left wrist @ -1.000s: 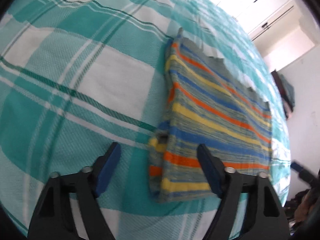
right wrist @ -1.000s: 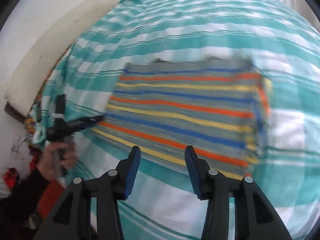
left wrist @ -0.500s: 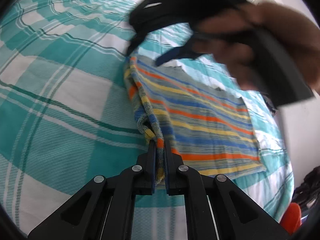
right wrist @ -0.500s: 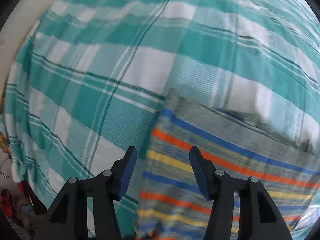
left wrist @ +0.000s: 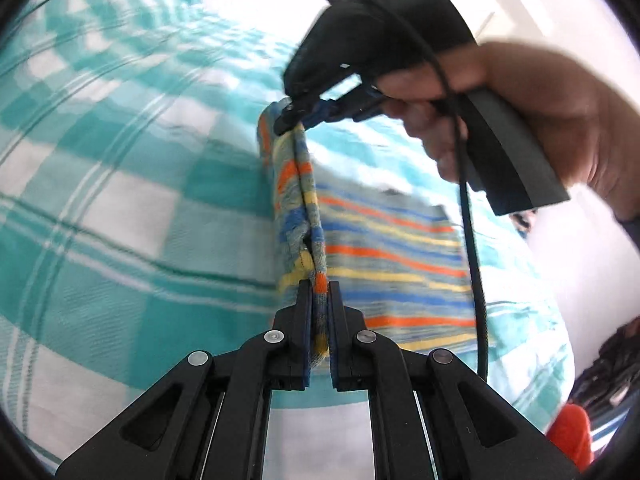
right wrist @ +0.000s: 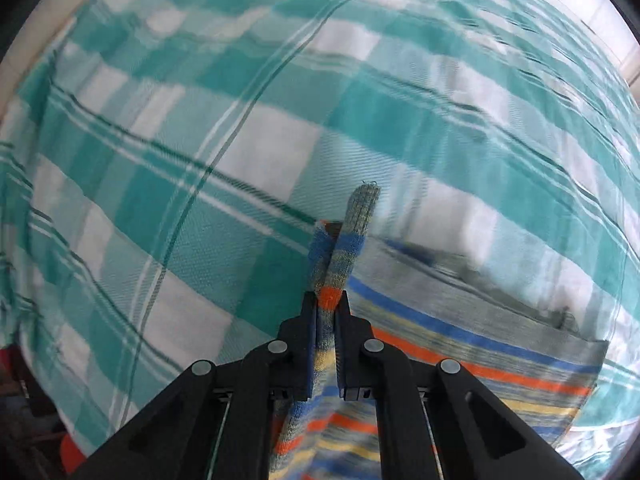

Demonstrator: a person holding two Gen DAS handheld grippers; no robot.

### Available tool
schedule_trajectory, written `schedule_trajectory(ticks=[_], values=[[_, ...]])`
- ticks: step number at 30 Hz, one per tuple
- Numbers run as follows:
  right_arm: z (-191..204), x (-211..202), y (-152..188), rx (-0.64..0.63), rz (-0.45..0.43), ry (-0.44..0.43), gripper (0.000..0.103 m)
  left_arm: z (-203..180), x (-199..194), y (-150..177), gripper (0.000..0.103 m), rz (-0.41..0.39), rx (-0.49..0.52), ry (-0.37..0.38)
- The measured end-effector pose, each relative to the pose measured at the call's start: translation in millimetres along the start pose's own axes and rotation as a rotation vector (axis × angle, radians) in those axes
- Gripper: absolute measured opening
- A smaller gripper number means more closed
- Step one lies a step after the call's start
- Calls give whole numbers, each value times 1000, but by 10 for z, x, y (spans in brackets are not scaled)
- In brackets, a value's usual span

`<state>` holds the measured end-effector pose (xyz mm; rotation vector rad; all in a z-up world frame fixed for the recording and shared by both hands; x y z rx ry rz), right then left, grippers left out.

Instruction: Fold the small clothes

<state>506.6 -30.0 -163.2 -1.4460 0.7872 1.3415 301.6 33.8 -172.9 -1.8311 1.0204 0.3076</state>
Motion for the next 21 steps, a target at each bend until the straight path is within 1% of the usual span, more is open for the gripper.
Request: schedule_trajectory(ticks=[2,4,7,10,11,13,15,18,19,21], values=[[-403,-225,120,41,-27,-40,8,-278,95,-28,4,14,32,44],[-842,-367,289,94,-53,-81,8,-494,217,-39,4,41,41,89],[-1401,-460,477,172,-83,-103,8,-935,553,17,4,100,65,154],[-1942,-420,753,252,-91,-123,8,-1293,843,149,4,158,122,177],[-2117,-368,850,278,-87,-126,8,-1416,977,212,4,190,144,179],[-2365,-252,1002,319,-84,-128,8,-1565,1182,349,4,240,165,177],[-2563,-179,1151,358,-85,-142,8,-1690,1268,464,4,271,177,173],[-2750,-169,1308,395,-116,-173,8,-1866,1286,542,4,281,194,176],[-2789,-171,1338,397,-123,-171,8,-1907,1257,599,4,279,203,175],[-2886,-112,1411,406,-119,-156,8,-1930,1329,666,4,298,222,160]])
Point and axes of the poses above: each gripper's, at about its wrist camera, not at the fingertips, and x roughly the way its jaws point, z to its left, y to its underside, the point moved 5 cm from there along x, roughly the way its jaws point, and after that the axes turned 3 degrees about y, right-handed, at the moved point
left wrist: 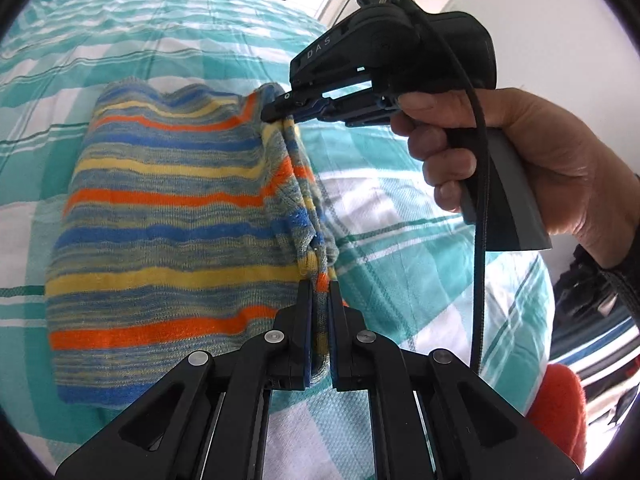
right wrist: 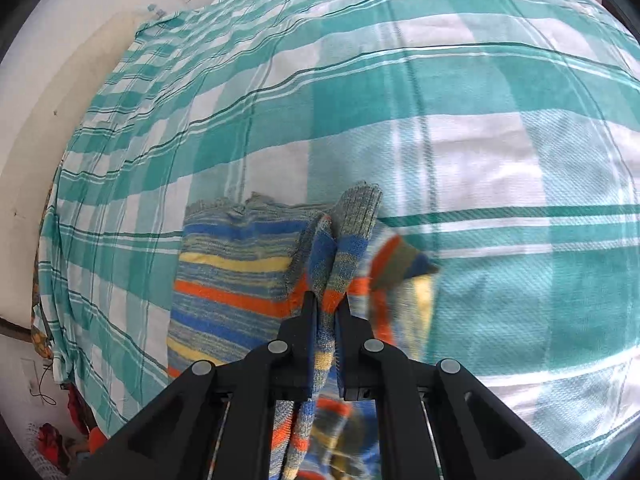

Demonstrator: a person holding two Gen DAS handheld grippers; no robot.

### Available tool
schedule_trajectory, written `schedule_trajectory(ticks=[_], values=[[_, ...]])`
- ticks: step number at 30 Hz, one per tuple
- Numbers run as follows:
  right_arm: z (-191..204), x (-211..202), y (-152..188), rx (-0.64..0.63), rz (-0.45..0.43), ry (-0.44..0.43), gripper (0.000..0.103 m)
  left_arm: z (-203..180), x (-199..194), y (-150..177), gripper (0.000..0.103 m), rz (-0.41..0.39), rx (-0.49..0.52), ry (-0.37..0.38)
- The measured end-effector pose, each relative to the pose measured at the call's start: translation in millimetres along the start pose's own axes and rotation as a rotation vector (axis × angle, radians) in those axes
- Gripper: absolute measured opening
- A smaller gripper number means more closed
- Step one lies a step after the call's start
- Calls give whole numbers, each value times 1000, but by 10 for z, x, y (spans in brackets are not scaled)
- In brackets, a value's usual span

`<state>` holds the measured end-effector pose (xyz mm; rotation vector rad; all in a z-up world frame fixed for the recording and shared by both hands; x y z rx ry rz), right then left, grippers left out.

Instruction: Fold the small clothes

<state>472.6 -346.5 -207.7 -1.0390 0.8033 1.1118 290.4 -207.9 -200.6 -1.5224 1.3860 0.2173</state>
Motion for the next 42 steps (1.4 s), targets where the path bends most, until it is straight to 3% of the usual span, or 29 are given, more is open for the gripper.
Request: schedule_trajectory(ticks=[5,7,10,12,14,16,19,21,23,24,25,28,32,35,36,38,39,42], values=[[-175,77,125,24,7,35,13,30,196,119,11,61,4,-29],[-236,-11,152,47,-17,29,30,15,27,100,42,71,-6,-4],[-302,-311,246,15,-93,91,34,37,-410,123,64,27,-1,10],[-189,-590,346,-49,-156,119,34,149,-769,172,66,-22,-16,11],[3,-767,451,-114,-196,85,34,338,-1078,148,66,-88,-58,-12],[316,-836,616,-201,-207,-4,34,589,-1257,49,65,-153,-117,-57],[756,-625,1064,-315,-130,-152,33,891,-1152,-36,55,-132,-167,-107],[783,-370,1415,-367,-50,-117,31,983,-929,47,53,-53,-155,-153],[547,-132,1706,-412,1,45,29,1020,-656,251,53,62,-139,-213],[407,-104,1758,-405,-9,92,16,1021,-600,331,53,98,-130,-233],[271,-162,1774,-370,-36,100,13,995,-608,384,54,97,-116,-246],[139,-539,1723,-282,-124,138,17,864,-881,386,61,27,-144,-232],[547,-812,1762,-378,-193,-20,17,773,-1042,283,75,-73,-148,-238],[570,-438,1804,-411,-105,-7,17,788,-810,301,76,-2,-114,-272],[433,-274,1854,-387,-54,34,17,831,-677,359,75,59,-106,-300],[239,-241,1818,-308,-34,4,11,892,-606,417,70,137,-107,-324],[199,-342,1765,-288,-54,30,11,876,-714,384,70,107,-114,-309],[321,-721,1516,-330,-170,50,13,907,-1007,171,91,-21,-175,-296]])
Point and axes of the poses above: each gripper's, at about its wrist camera, not at the fingertips, and x roughly the way its jaws point, z to its left, y to its underside, the point moved 5 cm from there along x, roughly the way its jaws point, and after that the axes turned 3 degrees about y, right-handed, at the moved point
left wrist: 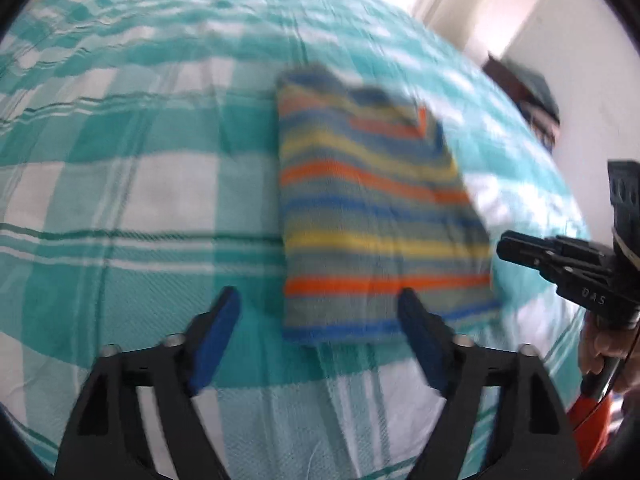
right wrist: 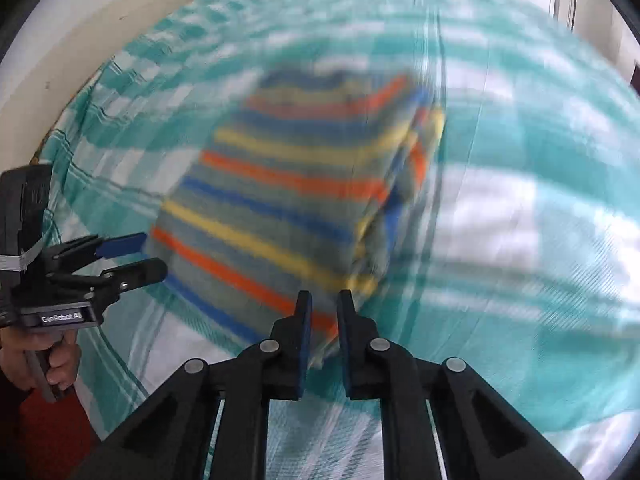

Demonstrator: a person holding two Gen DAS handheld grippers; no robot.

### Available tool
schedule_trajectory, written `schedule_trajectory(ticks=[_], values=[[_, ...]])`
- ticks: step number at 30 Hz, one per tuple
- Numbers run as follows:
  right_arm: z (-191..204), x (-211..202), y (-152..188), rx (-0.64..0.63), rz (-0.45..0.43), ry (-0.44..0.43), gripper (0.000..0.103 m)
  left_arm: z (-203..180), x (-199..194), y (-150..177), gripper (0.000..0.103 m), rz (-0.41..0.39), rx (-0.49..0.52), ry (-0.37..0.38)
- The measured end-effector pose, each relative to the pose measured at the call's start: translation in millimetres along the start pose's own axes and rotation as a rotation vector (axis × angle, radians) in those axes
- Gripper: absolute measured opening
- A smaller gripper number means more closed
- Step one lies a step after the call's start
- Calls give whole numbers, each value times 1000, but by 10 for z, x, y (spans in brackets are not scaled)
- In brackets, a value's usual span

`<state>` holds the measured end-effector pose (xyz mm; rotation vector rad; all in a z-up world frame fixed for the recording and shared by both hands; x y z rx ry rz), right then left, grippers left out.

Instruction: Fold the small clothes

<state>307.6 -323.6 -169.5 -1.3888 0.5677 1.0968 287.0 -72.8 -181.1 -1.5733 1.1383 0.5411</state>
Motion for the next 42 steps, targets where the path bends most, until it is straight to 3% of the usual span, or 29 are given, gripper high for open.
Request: schedule_trajectory(ticks=[2,6,10,12,16,31,33,34,36,38,42], values=[[2,-50,-338,-24,-48,-7,13,25,-19,-186,91,-36,-33,-9],[82,363,-773,-62,-50,-25,13,41,263,-344,91,5,-8,-102],[-285,962,-622,3,78,69,12,110,589,-223,91,91,1,-137],[-383,909,-577,52,28,30,11,92,607,-170,91,86,3,-138],[-404,868,-534,72,5,34,11,59,616,-159,91,85,23,-157],[-383,834,-407,76,-5,56,13,88,562,-106,94,114,54,-177],[-436,702,-348,73,12,113,35,150,420,-72,93,108,58,-170],[-493,579,-323,88,-1,126,40,217,284,-69,93,77,49,-162],[-599,361,-312,134,-55,76,56,348,102,-89,95,15,-6,-109],[-740,263,-384,192,-93,24,61,456,61,-123,97,-16,-88,-13],[-954,616,-615,310,-36,-132,61,420,444,-136,96,79,-119,84]])
Point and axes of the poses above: each gripper's, at about its wrist camera, not at the fingertips, and x roughly the way its jaws point, z to its left, y to its underside, the point moved 5 cm from there along x, roughly the way its jaws point, and after that the axes turned 3 degrees about y, right-handed, at the moved point
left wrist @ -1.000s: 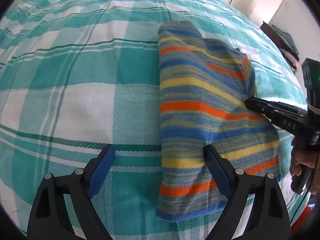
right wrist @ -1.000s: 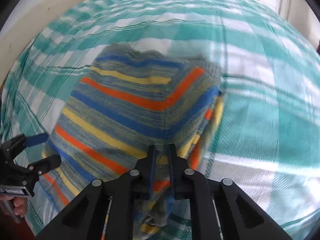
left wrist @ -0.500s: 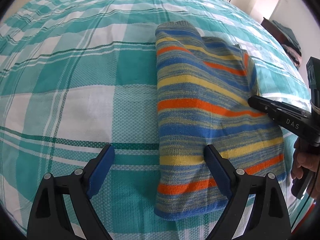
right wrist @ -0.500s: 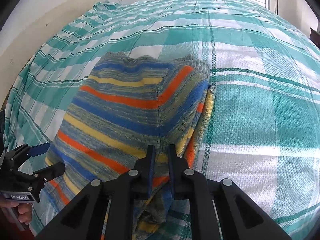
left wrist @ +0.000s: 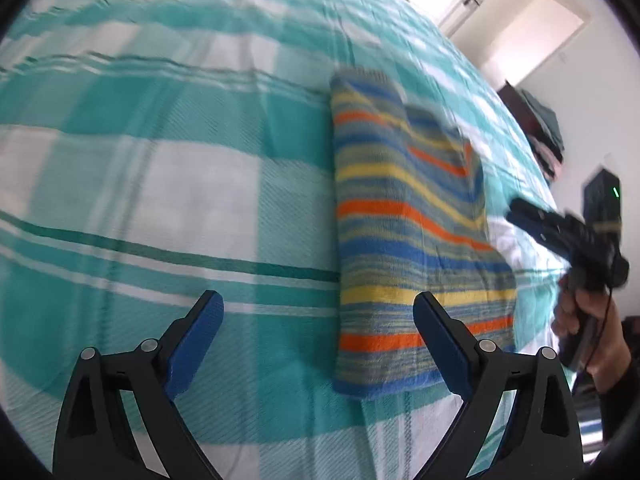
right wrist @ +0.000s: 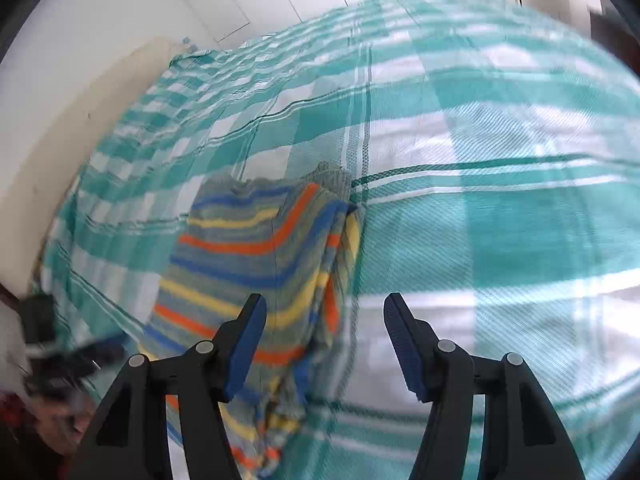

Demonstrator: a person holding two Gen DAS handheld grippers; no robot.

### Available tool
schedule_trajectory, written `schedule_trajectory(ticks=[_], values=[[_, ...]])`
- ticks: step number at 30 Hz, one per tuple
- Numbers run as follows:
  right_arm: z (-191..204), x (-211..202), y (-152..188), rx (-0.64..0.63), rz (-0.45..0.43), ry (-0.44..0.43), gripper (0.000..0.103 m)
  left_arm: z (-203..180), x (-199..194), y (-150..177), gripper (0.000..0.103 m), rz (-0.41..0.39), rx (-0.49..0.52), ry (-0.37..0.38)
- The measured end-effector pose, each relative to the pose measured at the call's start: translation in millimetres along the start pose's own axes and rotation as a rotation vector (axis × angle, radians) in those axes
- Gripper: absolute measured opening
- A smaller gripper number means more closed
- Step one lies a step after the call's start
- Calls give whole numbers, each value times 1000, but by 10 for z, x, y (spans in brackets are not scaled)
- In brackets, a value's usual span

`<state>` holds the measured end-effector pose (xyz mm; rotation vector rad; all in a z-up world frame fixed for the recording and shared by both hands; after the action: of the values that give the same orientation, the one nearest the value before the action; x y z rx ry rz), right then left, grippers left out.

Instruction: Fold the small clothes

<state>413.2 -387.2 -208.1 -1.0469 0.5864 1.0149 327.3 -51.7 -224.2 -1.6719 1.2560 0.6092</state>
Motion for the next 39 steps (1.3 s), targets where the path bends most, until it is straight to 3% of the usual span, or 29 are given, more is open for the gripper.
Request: schedule_trajectory(ticks=[3,6,7,8,10,12,16,20,24,30,31,32,33,34,36,37,39], values=[[-77,434,-94,78,69,-48,63,-169,149,32,96,-3,73,6],[15,619,-203,169,46,-196,61,-353,248,64,94,19,132,63],[71,692,-218,164,62,-200,55,-395,277,74,84,23,148,65],[129,759,-220,116,78,-139,34,-435,308,85,74,28,167,61],[234,788,-245,37,80,-64,26,-451,345,84,49,33,172,37],[349,681,-283,-14,39,-31,24,-430,285,50,28,23,140,66],[664,368,-367,-113,-47,-42,23,-500,82,22,23,-13,160,64],[1074,55,-467,-186,-102,-97,23,-625,-262,-10,22,-74,186,55],[1317,-106,-557,-172,-108,-145,23,-631,-533,-31,22,-100,184,57],[1202,-2,-557,-133,-93,-128,23,-492,-479,-87,23,-108,176,24],[1144,63,-548,-128,-92,-117,23,-467,-417,-89,30,-116,185,3],[1077,161,-534,-139,-84,-82,27,-437,-342,-86,37,-120,204,-34],[979,272,-511,-140,-60,-31,36,-384,-199,-55,60,-98,220,-95],[844,363,-486,-114,-28,32,43,-316,-72,0,70,-49,219,-163],[629,320,-416,-76,-20,126,65,-260,-41,125,70,-8,215,-207],[587,203,-378,-85,-43,159,70,-256,-95,186,73,-19,218,-201],[560,-83,-243,-124,-70,230,89,-267,-292,339,85,-52,225,-229]])
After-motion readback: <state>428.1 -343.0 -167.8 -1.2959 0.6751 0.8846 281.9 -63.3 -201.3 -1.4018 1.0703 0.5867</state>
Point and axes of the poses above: each gripper's, at about its wrist camera, not at the fingertips, and x roughly the way its jaws point, z to its left, y to its underside, the point moved 5 cm from there along x, roughly the way its jaws point, and after that the axes turned 3 degrees about y, right-handed, at the moved point
